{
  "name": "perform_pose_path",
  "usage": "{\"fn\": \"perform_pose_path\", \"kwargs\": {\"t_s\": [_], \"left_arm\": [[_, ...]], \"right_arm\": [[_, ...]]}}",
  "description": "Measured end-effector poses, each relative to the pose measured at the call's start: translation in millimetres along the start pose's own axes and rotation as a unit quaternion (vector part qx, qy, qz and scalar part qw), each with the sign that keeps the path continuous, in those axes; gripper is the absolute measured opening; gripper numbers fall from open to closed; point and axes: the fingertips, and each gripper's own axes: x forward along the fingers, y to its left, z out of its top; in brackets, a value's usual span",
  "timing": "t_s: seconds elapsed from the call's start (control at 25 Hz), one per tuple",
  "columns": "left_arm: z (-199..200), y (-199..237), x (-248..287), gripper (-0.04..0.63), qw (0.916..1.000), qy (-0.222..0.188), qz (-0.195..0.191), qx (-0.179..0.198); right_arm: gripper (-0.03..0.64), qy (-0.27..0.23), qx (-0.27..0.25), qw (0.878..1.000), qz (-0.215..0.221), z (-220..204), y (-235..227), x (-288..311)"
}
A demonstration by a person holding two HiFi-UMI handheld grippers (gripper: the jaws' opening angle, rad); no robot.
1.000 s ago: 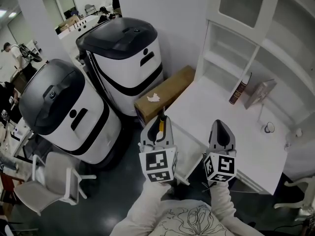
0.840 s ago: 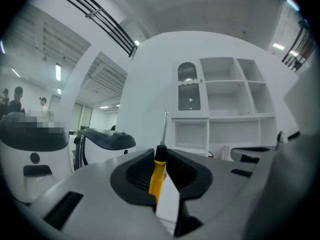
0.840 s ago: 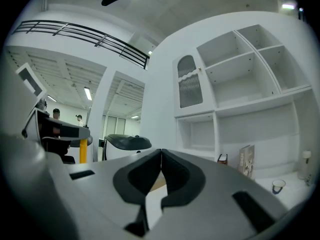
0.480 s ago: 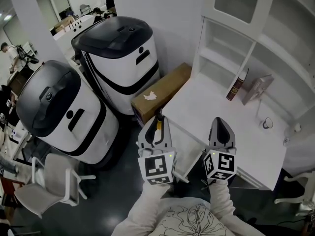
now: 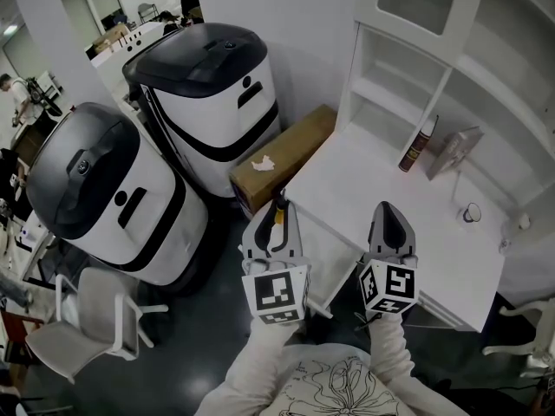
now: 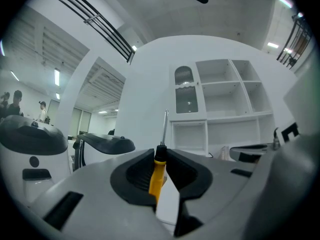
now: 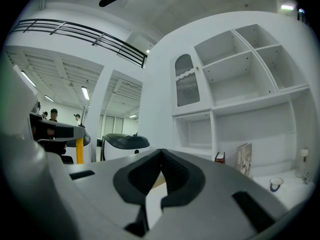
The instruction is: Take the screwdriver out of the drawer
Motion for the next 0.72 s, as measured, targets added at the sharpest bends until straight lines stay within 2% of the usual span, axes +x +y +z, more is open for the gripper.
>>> {"fn": "perform_pose_path", "kwargs": {"t_s": [0.72], "left_arm": [[-6.9, 2.2, 6.2, 0.069, 0.9999, 0.012, 0.006, -0.001]], "right_arm": [[0.003, 0.004, 0.001, 1.0, 0.002, -3.5, -4.1, 4.6]]}}
